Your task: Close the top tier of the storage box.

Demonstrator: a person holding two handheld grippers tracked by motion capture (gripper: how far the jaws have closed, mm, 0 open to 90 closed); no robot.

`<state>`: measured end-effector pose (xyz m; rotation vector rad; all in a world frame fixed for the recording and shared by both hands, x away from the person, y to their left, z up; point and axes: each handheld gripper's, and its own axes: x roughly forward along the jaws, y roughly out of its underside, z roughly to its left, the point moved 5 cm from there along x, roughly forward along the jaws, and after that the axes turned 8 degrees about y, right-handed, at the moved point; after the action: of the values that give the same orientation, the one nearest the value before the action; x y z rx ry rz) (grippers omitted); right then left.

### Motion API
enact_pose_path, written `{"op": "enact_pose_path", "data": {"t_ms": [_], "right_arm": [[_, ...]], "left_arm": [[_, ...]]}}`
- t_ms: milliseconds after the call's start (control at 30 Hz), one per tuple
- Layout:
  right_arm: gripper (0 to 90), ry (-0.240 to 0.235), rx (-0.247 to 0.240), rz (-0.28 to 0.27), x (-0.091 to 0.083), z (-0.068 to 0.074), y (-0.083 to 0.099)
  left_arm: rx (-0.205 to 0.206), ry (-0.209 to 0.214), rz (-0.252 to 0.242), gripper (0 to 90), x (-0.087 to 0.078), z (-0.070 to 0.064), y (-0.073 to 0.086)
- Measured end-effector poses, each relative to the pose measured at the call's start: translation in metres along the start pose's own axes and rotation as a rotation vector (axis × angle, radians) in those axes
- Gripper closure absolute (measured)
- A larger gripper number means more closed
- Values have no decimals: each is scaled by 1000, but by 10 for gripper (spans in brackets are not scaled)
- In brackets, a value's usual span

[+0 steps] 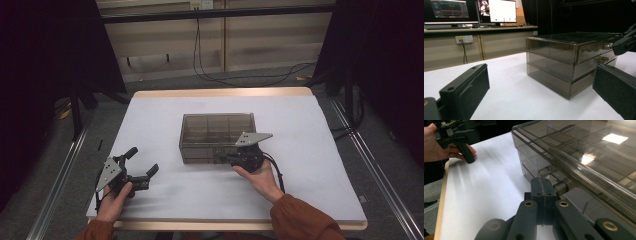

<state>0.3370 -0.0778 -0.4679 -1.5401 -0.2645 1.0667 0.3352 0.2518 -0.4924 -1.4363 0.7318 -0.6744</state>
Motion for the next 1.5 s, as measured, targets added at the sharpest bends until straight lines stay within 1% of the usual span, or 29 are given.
{"op": "enact_pose_path", "data": {"t_ms": [567,767,800,833,933,1067,1267,1367,1467,1500], "right_arm": [[900,12,11,-2,1,-4,0],[900,15,10,-3,2,-4,0],[900,15,11,-4,2,-5,0],[900,15,11,-4,2,-5,0],[900,15,11,-4,2,-4,0],[900,16,10,-2,2,-4,0],[900,5,1,-2,0,-2,0],[900,-2,4,-1,-1,0,0],[879,-5,-1,1,-3,0,1],[857,-8,0,10,-5,1,2]], "left_arm": [[1,1,0,7,0,0,0],[-3,1,-3,7,0,0,0],[3,0,1,7,0,0,0],[-4,1,-4,7,0,0,0],[5,-2,0,7,0,0,0],[1,0,0,7,0,0,0],[0,0,-1,7,0,0,0],[1,-1,0,7,0,0,0],[0,1,1,7,0,0,0],[1,1,1,7,0,0,0]]}}
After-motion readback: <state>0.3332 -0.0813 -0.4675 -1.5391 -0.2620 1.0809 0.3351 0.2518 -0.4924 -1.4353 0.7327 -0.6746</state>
